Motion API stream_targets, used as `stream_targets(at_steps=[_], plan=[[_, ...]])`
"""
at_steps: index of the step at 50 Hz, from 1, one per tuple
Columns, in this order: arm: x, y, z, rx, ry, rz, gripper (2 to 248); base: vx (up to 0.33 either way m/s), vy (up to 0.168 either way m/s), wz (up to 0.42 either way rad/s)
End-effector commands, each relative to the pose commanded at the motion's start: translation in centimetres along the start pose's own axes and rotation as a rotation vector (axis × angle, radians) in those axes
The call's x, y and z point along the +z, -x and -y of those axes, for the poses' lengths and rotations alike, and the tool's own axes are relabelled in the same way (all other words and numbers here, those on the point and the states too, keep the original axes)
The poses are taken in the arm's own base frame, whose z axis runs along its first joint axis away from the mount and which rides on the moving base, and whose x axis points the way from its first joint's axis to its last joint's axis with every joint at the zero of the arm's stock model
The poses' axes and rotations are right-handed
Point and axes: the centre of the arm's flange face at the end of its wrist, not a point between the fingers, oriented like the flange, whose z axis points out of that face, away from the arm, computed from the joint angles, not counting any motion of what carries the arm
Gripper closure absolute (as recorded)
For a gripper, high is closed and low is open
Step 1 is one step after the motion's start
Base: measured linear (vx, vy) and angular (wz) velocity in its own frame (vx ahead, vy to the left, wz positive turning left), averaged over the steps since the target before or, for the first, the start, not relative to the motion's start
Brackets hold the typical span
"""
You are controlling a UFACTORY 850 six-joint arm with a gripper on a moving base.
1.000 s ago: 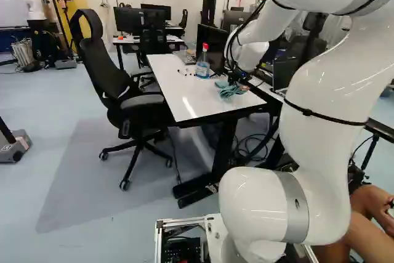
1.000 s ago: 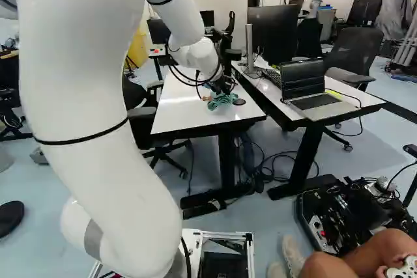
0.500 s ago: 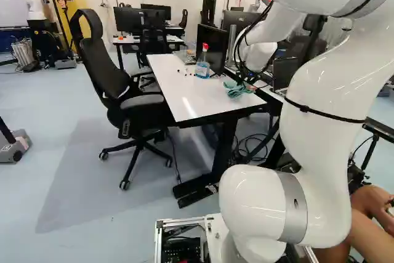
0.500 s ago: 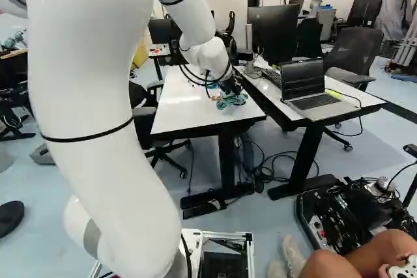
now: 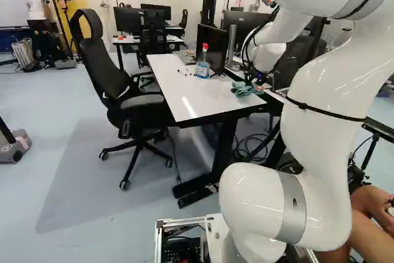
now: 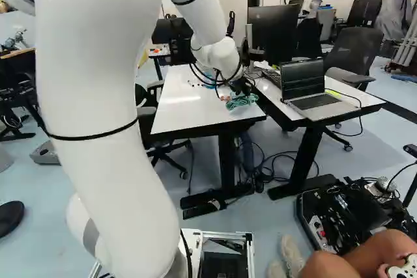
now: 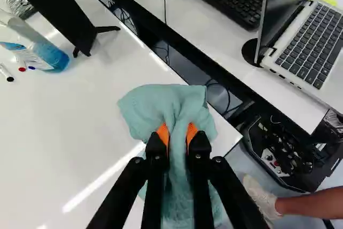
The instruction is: Clean the table with the green towel
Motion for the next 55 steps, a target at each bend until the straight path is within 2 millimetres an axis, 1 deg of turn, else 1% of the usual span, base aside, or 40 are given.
stream_targets(at_steps=[13,14,18,19,24,25,29,30,34,35,39,40,55], plan=[[0.00,0.00,0.00,0.000,0.000,0.000,195,0.000,0.000,0.000],[0.00,0.00,0.00,0.000,0.000,0.000,181,0.000,0.000,0.000],[0.00,0.00,0.00,0.000,0.000,0.000,181,0.000,0.000,0.000],[0.00,0.00,0.00,0.000,0.000,0.000,147,0.000,0.000,0.000],[0.00,0.00,0.00,0.000,0.000,0.000,147,0.000,0.000,0.000],[0.00,0.00,0.00,0.000,0.000,0.000,111,0.000,0.000,0.000],[0.00,0.00,0.00,0.000,0.000,0.000,111,0.000,0.000,0.000],[0.00,0.00,0.00,0.000,0.000,0.000,74,0.000,0.000,0.000],[0.00,0.00,0.00,0.000,0.000,0.000,74,0.000,0.000,0.000],[0.00,0.00,0.00,0.000,0.000,0.000,38,0.000,0.000,0.000],[0.00,0.00,0.00,0.000,0.000,0.000,38,0.000,0.000,0.000],[0.00,0.00,0.00,0.000,0.000,0.000,5,0.000,0.000,0.000],[0.00,0.00,0.00,0.000,0.000,0.000,3,0.000,0.000,0.000]])
